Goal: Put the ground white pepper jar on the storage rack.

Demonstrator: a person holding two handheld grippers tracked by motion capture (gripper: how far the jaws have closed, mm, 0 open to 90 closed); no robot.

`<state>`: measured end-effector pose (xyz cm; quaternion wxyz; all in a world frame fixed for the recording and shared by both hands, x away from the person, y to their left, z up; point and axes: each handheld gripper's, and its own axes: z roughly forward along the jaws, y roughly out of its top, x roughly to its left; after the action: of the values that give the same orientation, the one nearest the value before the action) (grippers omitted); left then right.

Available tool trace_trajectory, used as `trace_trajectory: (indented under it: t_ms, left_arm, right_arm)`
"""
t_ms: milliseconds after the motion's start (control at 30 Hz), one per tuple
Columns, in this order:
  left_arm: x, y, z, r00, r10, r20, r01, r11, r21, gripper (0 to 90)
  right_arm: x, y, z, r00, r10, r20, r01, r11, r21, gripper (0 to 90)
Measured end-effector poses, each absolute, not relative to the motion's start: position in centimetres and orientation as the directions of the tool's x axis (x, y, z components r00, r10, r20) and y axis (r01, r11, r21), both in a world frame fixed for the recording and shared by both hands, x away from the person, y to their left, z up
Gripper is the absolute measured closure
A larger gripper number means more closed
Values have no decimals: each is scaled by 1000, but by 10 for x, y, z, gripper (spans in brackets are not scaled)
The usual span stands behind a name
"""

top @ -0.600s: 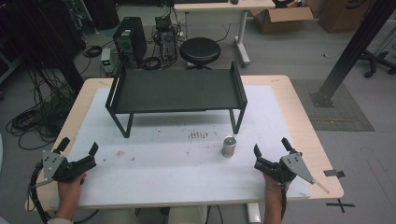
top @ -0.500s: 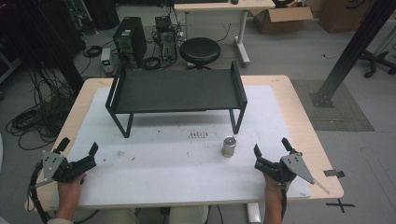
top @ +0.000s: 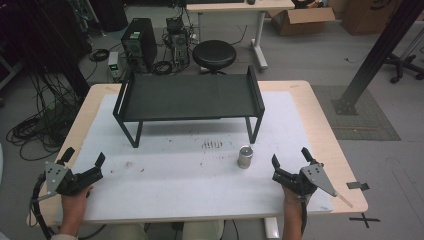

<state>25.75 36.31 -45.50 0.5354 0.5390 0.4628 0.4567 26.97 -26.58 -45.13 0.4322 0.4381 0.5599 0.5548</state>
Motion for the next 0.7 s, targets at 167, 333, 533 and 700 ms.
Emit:
trace_trajectory:
  t_ms: [167, 333, 533, 700]
  left_arm:
    - [258, 363, -455, 154, 988, -3, 11, 1, 1000, 2]
    - [257, 363, -455, 155, 988, -3, 10, 1, 1000, 2]
    - [257, 363, -455, 154, 988, -4, 9, 2, 1000, 2]
    - [257, 363, -455, 155, 988, -3, 8, 2, 1000, 2]
  right_arm:
    - [270, -266, -451, -242, 970, 2, 12, 1, 1000, 0]
    - [271, -265, -450, -236, 972, 7, 26, -1, 1000, 0]
    - [272, -263, -445, -242, 970, 8, 30, -1, 1000, 0]
    - [271, -260, -439, -251, 968, 7, 24, -1, 1000, 0]
